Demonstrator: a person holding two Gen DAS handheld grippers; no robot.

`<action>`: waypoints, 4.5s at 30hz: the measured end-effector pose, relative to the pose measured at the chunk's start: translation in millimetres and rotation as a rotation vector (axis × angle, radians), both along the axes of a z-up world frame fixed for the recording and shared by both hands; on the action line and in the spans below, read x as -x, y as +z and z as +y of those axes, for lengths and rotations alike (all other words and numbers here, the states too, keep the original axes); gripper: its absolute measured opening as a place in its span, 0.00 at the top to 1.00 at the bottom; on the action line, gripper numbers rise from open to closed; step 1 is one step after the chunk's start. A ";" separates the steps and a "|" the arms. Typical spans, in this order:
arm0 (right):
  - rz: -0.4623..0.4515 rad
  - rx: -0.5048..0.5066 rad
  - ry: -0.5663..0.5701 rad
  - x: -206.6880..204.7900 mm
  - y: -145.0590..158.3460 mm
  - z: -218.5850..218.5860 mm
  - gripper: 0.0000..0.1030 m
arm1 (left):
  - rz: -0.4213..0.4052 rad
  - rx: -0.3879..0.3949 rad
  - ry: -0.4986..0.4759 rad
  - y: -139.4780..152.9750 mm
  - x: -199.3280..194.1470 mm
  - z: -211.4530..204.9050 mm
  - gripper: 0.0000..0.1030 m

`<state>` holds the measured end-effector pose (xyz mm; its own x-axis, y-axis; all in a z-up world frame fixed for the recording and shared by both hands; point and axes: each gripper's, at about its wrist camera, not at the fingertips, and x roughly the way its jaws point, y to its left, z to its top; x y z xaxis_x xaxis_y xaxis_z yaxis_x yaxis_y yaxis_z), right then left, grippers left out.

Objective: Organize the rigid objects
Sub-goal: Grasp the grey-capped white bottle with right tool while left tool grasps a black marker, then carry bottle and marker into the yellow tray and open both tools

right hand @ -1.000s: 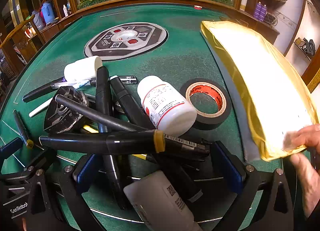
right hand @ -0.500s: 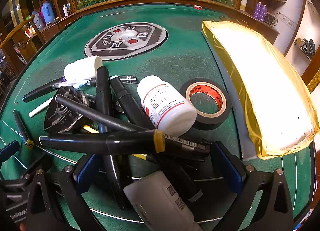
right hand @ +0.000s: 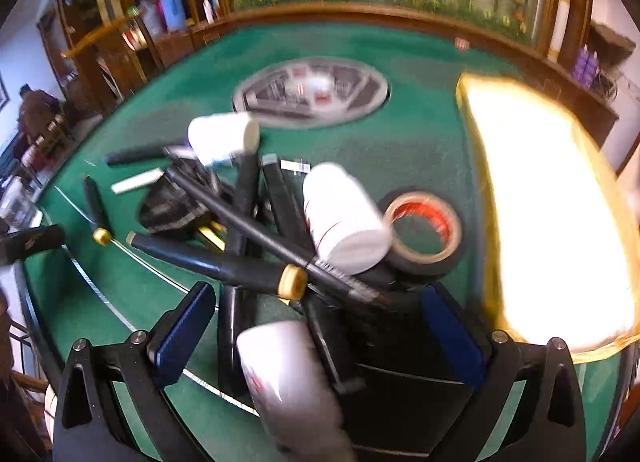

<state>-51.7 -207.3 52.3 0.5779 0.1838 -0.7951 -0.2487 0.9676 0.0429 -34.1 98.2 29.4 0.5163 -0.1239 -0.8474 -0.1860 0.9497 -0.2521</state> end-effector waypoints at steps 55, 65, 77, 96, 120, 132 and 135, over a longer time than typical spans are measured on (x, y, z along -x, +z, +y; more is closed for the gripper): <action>0.068 -0.008 0.257 39.1 -5.8 2.5 0.67 | -0.127 -0.192 -0.221 20.3 -4.1 -60.3 0.86; -0.031 -0.188 0.153 43.4 39.3 -52.5 0.67 | -0.185 -0.145 -0.350 52.5 -5.7 -113.5 0.86; -0.117 -0.224 -0.179 -6.5 70.3 -154.4 0.68 | -0.217 -0.015 -0.642 93.4 -33.4 -266.5 0.86; -0.089 -0.021 -0.335 -48.6 17.9 -194.1 0.68 | -0.097 -0.091 -0.652 14.9 -90.4 -371.7 0.86; -0.163 -0.011 -0.331 -46.7 18.8 -186.1 0.56 | -0.117 -0.092 -0.645 -1.6 -101.9 -368.3 0.78; -0.274 -0.030 -0.364 -38.5 35.6 -192.1 0.55 | -0.191 -0.097 -0.658 11.0 -92.3 -365.8 0.38; -0.317 -0.034 -0.390 -34.1 40.5 -196.2 0.54 | -0.212 -0.093 -0.635 15.4 -91.3 -358.6 0.35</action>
<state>-17.6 -403.5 92.8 0.8207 -0.0709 -0.5669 0.1248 0.9906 0.0568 57.2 -260.5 44.8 0.5236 -0.3898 -0.7576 0.4599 0.8778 -0.1339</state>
